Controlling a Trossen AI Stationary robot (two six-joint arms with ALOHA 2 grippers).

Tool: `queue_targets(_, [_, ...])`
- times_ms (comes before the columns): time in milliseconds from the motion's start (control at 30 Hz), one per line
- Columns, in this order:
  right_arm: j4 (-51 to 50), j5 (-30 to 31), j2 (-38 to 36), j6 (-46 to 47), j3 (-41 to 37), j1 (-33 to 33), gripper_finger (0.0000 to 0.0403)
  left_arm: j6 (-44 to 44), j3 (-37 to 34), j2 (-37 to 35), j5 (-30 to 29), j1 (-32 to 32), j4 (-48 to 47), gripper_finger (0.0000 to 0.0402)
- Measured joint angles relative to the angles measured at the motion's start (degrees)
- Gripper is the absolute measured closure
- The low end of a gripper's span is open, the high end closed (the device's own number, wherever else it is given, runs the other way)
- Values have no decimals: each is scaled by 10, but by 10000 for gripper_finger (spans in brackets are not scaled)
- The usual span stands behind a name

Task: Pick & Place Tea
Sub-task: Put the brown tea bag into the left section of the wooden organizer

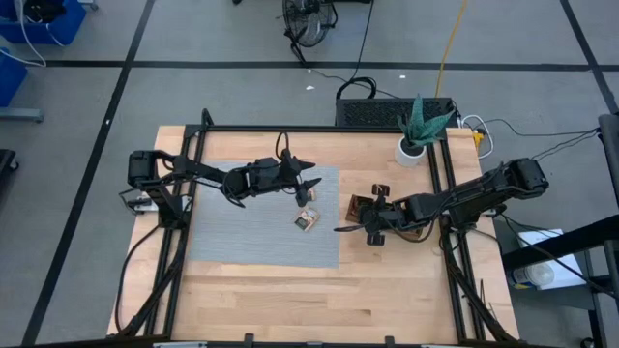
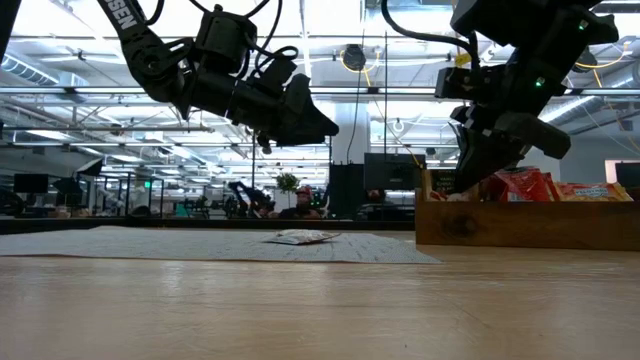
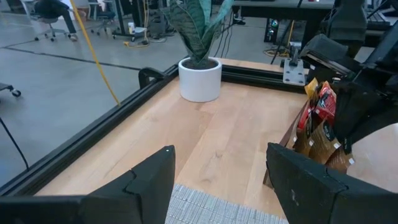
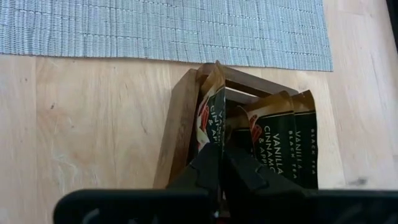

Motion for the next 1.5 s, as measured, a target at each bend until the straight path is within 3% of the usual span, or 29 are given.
queue_targets(133, [0,4,0,3,0,0,384,0,0,0,0,0,0,151])
queue_targets(300, [-2,49,0,-1,0,2,363,0,0,0,0,0,0,151])
queue_targets(567, [-1,49,0,-9,0,5,334,0,0,0,0,0,-1,151])
queue_targets(900, [1,59,-13,-36,0,5,336,9,0,0,-1,0,-5,151])
queue_targets(1100, [24,77,-72,-39,0,5,338,6,0,0,-2,1,-24,151])
queue_targets(1300, [75,77,-134,-69,0,5,337,-48,1,0,14,18,-139,151])
queue_targets(1400, [96,77,-147,-90,-1,5,337,-69,15,0,55,28,-242,151])
queue_targets(1500, [140,77,-151,-123,-18,4,337,-36,53,0,44,21,-374,151])
